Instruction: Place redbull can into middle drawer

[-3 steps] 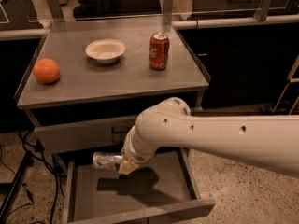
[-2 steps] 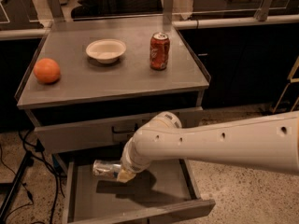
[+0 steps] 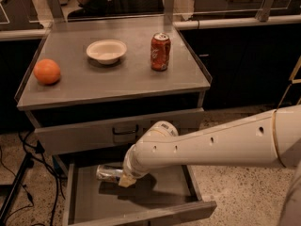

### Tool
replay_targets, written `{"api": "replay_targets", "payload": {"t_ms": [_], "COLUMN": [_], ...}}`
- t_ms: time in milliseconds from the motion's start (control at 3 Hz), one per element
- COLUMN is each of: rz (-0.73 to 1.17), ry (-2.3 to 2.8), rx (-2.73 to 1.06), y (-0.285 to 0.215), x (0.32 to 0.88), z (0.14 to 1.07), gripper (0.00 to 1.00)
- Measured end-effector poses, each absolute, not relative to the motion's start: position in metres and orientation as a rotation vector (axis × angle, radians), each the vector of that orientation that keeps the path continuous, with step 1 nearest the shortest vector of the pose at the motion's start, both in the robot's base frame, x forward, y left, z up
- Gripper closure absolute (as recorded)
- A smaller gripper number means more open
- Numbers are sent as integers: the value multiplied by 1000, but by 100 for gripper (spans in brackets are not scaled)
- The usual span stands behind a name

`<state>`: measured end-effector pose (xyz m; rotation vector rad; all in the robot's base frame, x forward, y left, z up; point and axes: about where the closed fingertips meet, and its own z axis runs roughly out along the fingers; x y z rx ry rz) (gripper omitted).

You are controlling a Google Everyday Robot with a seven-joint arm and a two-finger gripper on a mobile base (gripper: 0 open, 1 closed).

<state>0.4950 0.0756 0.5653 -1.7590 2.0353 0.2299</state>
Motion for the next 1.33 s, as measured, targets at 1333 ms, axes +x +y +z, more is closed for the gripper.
{"api": "replay_targets", "payload": {"t_ms": [1333], "rz": [284], "ry": [2138], "rx": [-1789], "y": [91], "x": [489], "z": [460], "gripper": [100]}}
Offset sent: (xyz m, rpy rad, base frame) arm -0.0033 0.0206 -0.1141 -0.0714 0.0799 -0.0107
